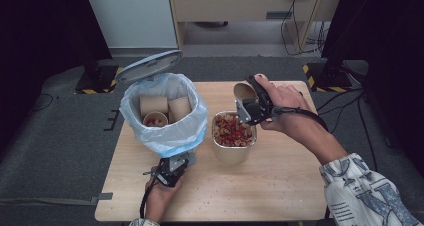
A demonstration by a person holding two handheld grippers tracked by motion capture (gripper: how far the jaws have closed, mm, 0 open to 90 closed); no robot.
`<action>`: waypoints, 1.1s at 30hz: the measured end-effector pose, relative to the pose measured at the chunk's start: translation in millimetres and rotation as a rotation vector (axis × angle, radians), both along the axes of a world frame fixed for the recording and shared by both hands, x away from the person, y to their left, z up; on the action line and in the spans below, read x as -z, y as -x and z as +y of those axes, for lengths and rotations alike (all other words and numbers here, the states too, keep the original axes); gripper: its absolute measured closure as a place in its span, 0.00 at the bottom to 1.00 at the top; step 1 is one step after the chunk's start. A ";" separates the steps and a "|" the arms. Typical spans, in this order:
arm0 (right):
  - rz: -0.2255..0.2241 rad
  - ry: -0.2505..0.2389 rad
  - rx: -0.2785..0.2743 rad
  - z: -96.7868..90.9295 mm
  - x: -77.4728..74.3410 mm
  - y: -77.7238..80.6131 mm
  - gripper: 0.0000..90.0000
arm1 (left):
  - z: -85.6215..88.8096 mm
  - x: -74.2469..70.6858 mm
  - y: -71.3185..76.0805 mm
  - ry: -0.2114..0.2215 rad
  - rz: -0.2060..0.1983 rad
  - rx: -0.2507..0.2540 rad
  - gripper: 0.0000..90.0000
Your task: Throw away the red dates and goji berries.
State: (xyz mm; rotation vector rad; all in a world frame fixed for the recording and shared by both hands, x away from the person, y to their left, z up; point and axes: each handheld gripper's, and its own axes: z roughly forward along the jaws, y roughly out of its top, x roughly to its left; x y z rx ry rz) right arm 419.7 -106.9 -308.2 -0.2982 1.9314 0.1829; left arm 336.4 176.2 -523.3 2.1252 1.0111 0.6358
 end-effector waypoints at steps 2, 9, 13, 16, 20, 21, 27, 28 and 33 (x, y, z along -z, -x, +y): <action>0.001 0.001 0.000 0.5 0.1 -0.2 0.33 | 0.0 0.0 0.0 -0.001 0.000 0.001 1.00; -0.008 0.016 -0.001 0.8 -0.7 -0.5 0.34 | 0.0 0.0 0.0 -0.001 0.000 0.002 1.00; -0.053 0.072 0.005 3.0 -4.2 1.0 0.34 | 0.1 -0.1 0.0 0.000 0.002 0.002 1.00; -0.102 0.147 -0.003 8.2 -3.0 4.7 0.34 | 0.0 -0.1 0.0 0.000 0.002 0.002 1.00; -0.183 0.265 -0.002 11.2 1.8 3.7 0.34 | 0.2 0.0 -0.2 0.001 0.001 0.004 1.00; -0.189 0.259 0.008 10.5 1.6 2.5 0.34 | 0.3 0.0 -0.3 0.003 0.002 0.004 1.00; -0.203 0.301 0.004 11.8 5.7 2.0 0.34 | 0.2 0.0 -0.2 0.002 0.001 0.003 1.00; -0.201 0.294 0.004 11.6 5.5 1.7 0.34 | 0.1 0.0 -0.2 0.002 0.002 0.003 1.00; -0.210 0.301 0.009 10.3 6.4 2.1 0.34 | 0.4 -0.1 -0.2 0.002 0.003 0.004 1.00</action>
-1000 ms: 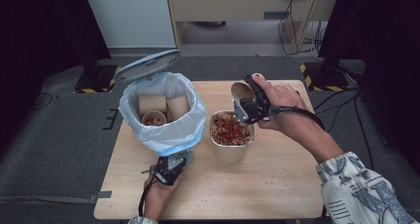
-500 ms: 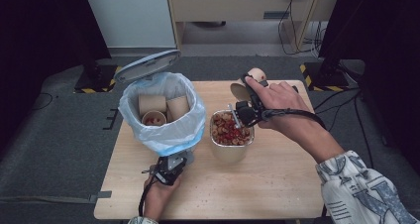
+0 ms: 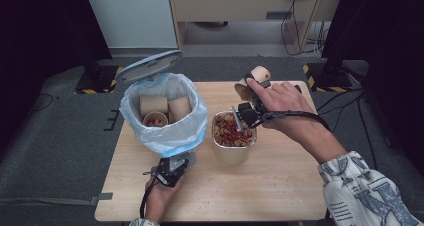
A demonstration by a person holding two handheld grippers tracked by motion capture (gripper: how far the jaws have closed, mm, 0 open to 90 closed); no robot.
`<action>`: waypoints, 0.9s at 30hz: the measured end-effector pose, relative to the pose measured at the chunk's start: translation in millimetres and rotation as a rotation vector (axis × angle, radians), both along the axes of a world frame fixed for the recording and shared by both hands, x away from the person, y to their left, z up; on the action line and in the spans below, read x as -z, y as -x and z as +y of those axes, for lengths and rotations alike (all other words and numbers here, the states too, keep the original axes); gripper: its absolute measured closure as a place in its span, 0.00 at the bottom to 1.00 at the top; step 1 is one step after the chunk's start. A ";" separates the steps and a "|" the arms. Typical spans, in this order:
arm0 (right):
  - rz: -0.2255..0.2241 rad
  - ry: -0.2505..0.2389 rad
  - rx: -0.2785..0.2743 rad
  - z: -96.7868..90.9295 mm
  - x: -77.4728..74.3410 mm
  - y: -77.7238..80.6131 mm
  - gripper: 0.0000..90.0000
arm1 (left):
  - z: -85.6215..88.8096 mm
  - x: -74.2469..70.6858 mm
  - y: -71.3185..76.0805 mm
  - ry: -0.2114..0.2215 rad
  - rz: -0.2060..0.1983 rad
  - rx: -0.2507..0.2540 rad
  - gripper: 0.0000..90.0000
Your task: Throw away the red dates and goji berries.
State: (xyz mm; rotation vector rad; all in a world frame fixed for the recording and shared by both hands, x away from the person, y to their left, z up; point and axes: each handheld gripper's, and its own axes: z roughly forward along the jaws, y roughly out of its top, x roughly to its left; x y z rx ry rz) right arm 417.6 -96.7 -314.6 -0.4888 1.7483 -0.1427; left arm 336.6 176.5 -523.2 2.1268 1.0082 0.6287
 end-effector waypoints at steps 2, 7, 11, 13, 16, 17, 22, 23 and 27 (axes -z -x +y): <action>0.005 0.004 -0.001 -0.5 1.4 -0.1 0.34 | -0.2 0.0 0.1 -0.001 0.000 -0.002 1.00; -0.002 0.016 -0.011 0.2 2.5 1.7 0.34 | -0.1 0.0 0.0 0.000 0.000 -0.001 1.00; -0.006 0.009 -0.017 -0.4 1.1 1.9 0.34 | -0.2 0.1 0.1 0.000 -0.001 -0.001 1.00; -0.005 0.003 -0.013 -1.5 0.5 1.7 0.34 | -0.1 0.1 0.0 -0.001 -0.001 0.001 1.00; -0.009 0.001 -0.019 -1.9 -0.6 2.1 0.34 | -0.1 0.1 0.0 -0.001 -0.001 0.000 1.00; -0.009 -0.005 -0.017 -2.1 -0.7 2.2 0.34 | -0.1 0.1 0.0 0.000 -0.001 0.000 1.00; -0.010 -0.014 -0.024 -2.8 -1.6 2.7 0.34 | -0.1 0.1 0.1 0.000 -0.002 0.000 1.00; -0.009 -0.015 -0.025 -2.8 -1.5 2.8 0.34 | -0.1 0.1 0.1 -0.001 -0.002 0.000 1.00; -0.010 -0.028 -0.028 -3.2 -1.3 3.5 0.34 | -0.2 0.3 0.1 0.001 -0.003 0.000 1.00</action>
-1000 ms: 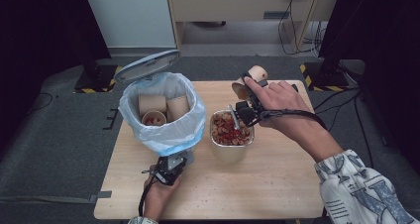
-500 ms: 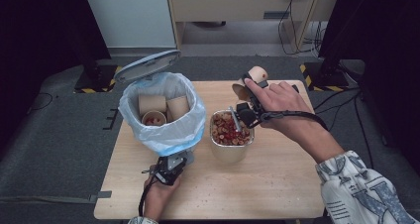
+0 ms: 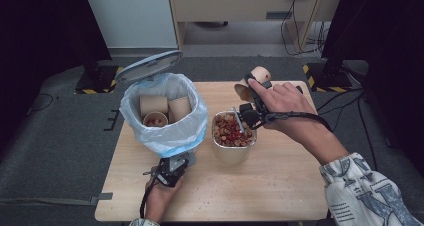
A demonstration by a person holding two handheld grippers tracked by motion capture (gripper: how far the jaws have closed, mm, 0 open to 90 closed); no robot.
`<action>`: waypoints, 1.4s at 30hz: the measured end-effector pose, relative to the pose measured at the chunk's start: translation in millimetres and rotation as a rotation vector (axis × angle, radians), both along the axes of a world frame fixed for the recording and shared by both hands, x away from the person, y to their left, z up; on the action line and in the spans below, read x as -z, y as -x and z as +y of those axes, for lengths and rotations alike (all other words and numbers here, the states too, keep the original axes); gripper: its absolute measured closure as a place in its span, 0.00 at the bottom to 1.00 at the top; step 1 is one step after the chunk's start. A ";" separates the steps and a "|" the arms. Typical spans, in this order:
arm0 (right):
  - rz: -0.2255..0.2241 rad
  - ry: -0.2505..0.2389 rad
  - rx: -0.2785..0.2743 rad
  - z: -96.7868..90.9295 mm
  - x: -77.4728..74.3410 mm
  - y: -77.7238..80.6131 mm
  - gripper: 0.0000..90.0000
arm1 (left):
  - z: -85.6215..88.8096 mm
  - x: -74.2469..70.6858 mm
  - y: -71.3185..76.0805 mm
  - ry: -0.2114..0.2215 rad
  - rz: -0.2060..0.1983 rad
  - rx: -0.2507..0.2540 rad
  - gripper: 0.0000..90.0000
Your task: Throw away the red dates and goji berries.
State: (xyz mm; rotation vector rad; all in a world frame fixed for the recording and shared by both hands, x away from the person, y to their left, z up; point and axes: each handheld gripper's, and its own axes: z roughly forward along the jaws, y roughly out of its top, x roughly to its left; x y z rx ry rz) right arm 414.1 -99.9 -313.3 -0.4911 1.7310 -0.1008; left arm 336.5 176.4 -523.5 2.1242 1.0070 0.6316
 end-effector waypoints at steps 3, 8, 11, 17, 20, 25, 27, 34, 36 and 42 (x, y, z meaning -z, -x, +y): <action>-0.003 -0.004 -0.005 -0.2 0.4 0.3 0.34 | 0.0 0.0 0.0 -0.001 0.000 0.000 1.00; -0.005 -0.019 -0.009 -1.0 0.1 0.6 0.34 | 0.0 0.0 0.1 -0.001 0.000 0.000 1.00; -0.012 -0.019 -0.014 -1.5 -0.6 1.3 0.34 | -0.1 0.0 0.1 -0.002 -0.001 -0.001 1.00; -0.022 -0.028 -0.017 -2.3 -2.4 2.2 0.34 | 0.0 0.0 0.1 0.000 -0.001 0.000 1.00; -0.032 -0.036 -0.021 -2.8 -2.6 3.6 0.34 | 0.0 0.0 0.2 -0.001 0.000 -0.001 1.00; -0.064 -0.039 -0.019 -3.8 -6.9 4.8 0.35 | -0.1 0.1 0.1 0.000 -0.001 -0.001 1.00; -0.088 -0.048 -0.012 -3.6 -7.8 4.5 0.35 | 0.0 0.0 0.0 0.001 0.001 -0.001 1.00; -0.111 0.086 -0.032 5.0 20.2 5.5 0.35 | 0.4 0.1 0.1 0.004 0.001 0.000 1.00; -0.133 0.082 -0.023 3.1 17.8 5.4 0.35 | 0.4 0.1 0.1 0.005 0.001 0.000 1.00; -0.164 0.093 -0.019 -1.0 15.3 6.0 0.35 | 0.1 0.1 0.1 0.003 0.000 -0.001 1.00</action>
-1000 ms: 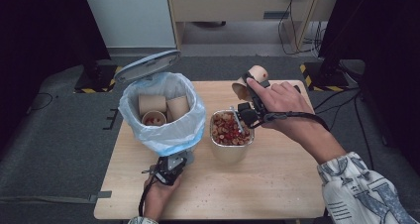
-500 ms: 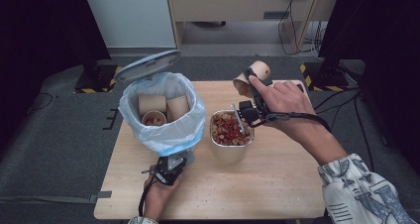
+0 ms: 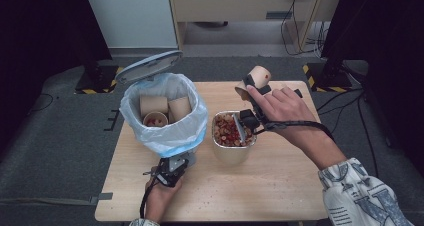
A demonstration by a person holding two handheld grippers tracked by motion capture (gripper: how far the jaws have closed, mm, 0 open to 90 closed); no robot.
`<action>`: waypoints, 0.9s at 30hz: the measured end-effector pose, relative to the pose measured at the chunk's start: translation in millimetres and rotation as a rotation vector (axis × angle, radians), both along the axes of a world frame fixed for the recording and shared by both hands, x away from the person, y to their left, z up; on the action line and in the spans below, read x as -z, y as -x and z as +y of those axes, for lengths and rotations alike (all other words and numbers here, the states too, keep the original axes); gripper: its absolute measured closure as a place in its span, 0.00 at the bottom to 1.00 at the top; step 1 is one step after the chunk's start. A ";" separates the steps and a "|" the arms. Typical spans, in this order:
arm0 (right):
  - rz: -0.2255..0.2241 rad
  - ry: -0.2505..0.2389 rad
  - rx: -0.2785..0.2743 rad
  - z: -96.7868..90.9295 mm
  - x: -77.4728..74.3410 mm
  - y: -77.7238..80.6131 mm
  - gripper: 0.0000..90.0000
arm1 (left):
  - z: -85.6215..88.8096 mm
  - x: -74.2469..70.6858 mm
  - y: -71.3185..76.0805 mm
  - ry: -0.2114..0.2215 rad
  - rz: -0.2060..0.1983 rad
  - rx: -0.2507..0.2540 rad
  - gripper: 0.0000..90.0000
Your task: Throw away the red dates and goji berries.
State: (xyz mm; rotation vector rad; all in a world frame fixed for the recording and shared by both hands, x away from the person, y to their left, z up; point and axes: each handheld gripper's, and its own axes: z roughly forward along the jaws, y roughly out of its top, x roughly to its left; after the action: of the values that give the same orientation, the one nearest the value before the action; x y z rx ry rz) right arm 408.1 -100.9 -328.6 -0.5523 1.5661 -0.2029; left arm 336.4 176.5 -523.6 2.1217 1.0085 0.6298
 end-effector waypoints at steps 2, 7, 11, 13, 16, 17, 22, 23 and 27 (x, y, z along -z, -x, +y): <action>0.005 0.016 0.003 1.4 5.4 0.5 0.35 | 0.3 0.0 -0.1 0.003 0.002 0.000 1.00; 0.044 0.094 -0.015 7.8 27.9 -0.6 0.35 | 0.2 -0.1 -0.1 0.001 0.001 0.000 1.00; 0.037 0.168 -0.026 11.8 33.6 1.2 0.35 | 0.4 -0.1 -0.1 0.004 0.003 -0.001 1.00; 0.031 0.178 -0.013 10.4 35.9 0.1 0.35 | 0.4 0.1 -0.3 0.008 0.003 -0.001 1.00; 0.059 0.161 -0.008 7.6 40.6 -1.2 0.35 | 0.5 0.1 -0.2 0.008 0.003 0.000 1.00; 0.062 0.184 -0.014 6.3 43.3 -0.4 0.35 | 0.3 0.1 -0.1 0.007 0.003 -0.002 1.00; 0.044 0.182 -0.005 1.7 38.3 0.1 0.35 | 0.5 0.2 -0.1 0.010 0.003 -0.003 1.00; 0.037 0.162 0.004 0.9 35.3 -0.2 0.35 | 0.5 0.3 -0.2 0.010 0.003 -0.002 1.00; 0.027 0.143 0.004 -0.9 29.2 0.5 0.35 | 0.5 0.2 -0.2 0.009 0.003 -0.001 1.00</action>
State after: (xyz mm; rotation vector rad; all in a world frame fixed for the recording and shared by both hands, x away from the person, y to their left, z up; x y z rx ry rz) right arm 407.7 -101.9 -357.8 -0.6659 1.5866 -0.3137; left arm 336.6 177.0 -523.8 2.1148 1.0120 0.6222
